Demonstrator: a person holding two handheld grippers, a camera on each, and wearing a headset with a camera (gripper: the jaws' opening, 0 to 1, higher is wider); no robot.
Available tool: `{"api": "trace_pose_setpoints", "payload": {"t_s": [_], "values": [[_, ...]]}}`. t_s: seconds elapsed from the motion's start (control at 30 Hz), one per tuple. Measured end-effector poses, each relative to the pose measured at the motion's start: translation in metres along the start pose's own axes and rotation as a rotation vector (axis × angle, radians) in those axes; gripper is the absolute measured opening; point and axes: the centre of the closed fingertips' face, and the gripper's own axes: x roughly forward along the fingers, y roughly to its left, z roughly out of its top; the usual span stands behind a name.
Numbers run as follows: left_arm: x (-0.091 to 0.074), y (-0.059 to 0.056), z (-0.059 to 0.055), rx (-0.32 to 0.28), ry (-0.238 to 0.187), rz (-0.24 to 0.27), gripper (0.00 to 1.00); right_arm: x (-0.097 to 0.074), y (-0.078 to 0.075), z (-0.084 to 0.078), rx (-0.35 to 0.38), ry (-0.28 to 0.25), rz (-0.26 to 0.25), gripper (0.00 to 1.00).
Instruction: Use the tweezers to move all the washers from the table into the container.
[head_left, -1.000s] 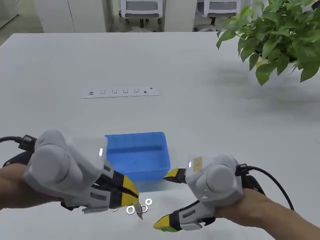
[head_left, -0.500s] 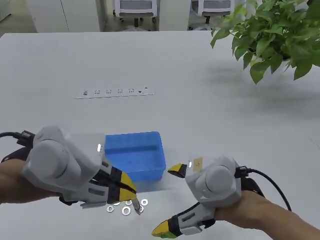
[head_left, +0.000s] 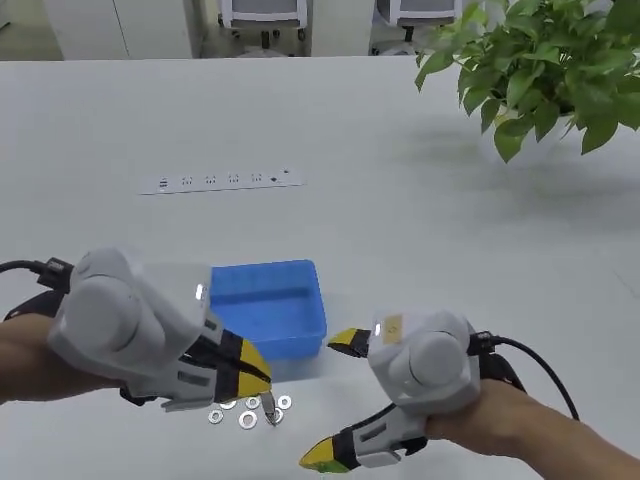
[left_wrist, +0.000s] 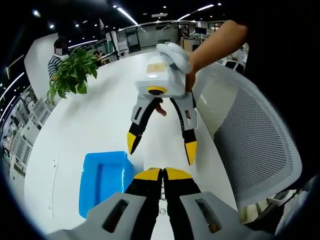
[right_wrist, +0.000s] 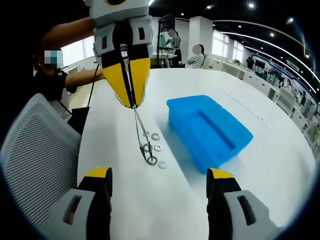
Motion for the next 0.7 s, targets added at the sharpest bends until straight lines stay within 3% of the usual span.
{"api": "trace_pose_setpoints", "payload": {"t_s": [0.4,0.7], "values": [[0.001,0.005,-0.001,-0.056,-0.009,0.024,0.06,0.012,0.012,0.01,-0.054,-0.001,0.069,0.47],[0.001,0.005,-0.002,-0.071,-0.016,0.033,0.06,0.024,0.018,0.019,-0.107,-0.001,0.111,0.3]]}}
